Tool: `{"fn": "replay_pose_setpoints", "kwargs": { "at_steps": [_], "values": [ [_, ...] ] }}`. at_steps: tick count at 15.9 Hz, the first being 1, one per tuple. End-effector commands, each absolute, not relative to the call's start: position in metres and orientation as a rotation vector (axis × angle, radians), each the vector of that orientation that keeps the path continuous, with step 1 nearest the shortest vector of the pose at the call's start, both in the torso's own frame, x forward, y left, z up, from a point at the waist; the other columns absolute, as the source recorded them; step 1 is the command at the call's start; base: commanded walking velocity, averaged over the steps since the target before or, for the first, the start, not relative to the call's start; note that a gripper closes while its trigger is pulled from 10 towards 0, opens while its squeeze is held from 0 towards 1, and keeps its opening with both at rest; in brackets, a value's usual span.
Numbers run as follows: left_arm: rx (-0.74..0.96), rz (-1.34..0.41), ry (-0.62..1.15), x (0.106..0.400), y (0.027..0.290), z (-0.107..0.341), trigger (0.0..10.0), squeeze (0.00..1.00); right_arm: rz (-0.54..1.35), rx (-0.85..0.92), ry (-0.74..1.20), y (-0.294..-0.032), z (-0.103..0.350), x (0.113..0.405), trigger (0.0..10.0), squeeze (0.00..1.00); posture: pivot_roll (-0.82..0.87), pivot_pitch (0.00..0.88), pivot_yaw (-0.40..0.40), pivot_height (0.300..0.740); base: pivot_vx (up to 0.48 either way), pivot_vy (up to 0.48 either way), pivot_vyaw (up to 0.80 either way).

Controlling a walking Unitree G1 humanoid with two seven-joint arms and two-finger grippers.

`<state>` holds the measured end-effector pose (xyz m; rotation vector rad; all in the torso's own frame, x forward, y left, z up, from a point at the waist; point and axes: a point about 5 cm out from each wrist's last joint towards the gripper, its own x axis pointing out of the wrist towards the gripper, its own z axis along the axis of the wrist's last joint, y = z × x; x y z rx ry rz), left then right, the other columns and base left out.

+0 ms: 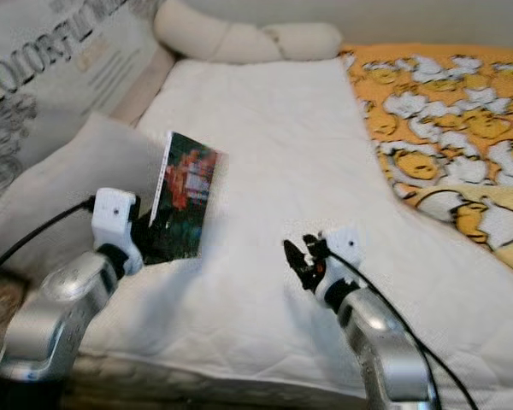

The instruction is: Clean up the room

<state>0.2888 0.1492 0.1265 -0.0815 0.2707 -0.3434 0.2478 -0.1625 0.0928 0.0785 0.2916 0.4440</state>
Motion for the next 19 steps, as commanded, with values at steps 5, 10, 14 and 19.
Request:
{"fn": "replay_pose_setpoints", "kwargs": {
  "at_steps": [5,10,14,19],
  "values": [
    [-0.364,-0.493,0.348,0.342,0.133,0.136,10.0,0.00,0.594,0.081,0.267,-0.192,0.122,0.245,10.0,0.00,-0.03,0.036,0.057,0.740,0.000,0.000,0.00],
    [-0.672,-0.572,0.599,0.355,0.107,0.103,10.0,0.00,0.717,0.058,0.333,-0.197,0.127,0.236,10.0,0.00,-0.07,0.086,0.058,0.740,0.000,0.000,0.00],
    [-0.560,-0.483,0.666,0.356,0.108,0.083,10.0,0.00,0.818,0.010,0.393,-0.195,0.129,0.218,10.0,0.00,-0.13,0.160,0.071,0.740,0.000,0.000,0.00],
    [-0.384,-0.386,0.653,0.358,0.122,0.073,10.0,0.00,0.870,-0.014,0.473,-0.198,0.140,0.191,10.0,0.00,-0.21,0.235,0.079,0.740,0.000,0.000,0.00]
  ]
}}
